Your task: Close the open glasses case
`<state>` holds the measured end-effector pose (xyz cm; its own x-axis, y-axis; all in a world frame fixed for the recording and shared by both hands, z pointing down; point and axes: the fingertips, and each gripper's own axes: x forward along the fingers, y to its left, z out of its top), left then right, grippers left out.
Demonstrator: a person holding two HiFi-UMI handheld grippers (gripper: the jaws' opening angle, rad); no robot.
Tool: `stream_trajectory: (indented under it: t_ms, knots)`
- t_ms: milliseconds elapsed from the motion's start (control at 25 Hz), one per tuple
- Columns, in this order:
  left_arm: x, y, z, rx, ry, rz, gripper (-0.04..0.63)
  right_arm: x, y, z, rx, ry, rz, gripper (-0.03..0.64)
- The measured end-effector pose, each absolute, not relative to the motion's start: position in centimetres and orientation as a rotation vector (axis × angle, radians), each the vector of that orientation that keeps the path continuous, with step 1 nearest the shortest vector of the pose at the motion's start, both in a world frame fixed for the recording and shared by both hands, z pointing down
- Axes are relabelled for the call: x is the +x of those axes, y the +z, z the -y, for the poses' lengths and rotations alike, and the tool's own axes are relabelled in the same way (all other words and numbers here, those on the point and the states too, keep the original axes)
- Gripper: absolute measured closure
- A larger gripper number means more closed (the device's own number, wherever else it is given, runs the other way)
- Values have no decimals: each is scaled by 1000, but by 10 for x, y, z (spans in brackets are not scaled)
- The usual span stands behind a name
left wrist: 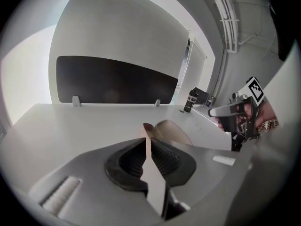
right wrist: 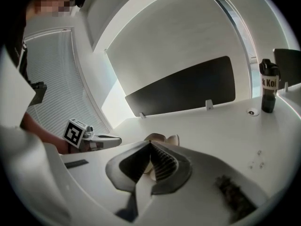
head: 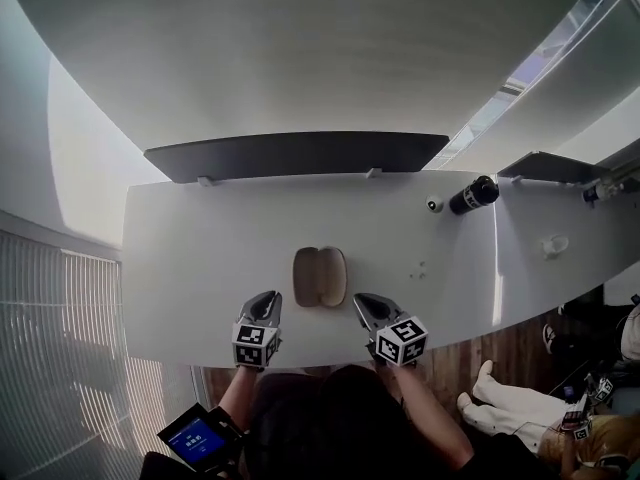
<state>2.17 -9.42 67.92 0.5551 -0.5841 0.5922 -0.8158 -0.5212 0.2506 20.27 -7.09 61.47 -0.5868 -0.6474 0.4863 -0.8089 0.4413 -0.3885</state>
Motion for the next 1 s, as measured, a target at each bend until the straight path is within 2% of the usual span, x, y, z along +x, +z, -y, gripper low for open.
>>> stream_trajectory:
  t_ms: [280, 480, 1000]
  knots:
    - [41, 718, 115, 2188, 718, 1134, 535, 225, 625, 95, 1237, 896, 2386, 612]
    - [55, 722, 135, 2161, 695, 1115, 535, 234, 640, 116, 1233, 942, 2353, 612]
    - [58, 735, 148, 2104, 741, 1087, 565, 215, 680, 136, 1125, 1127, 2293, 612]
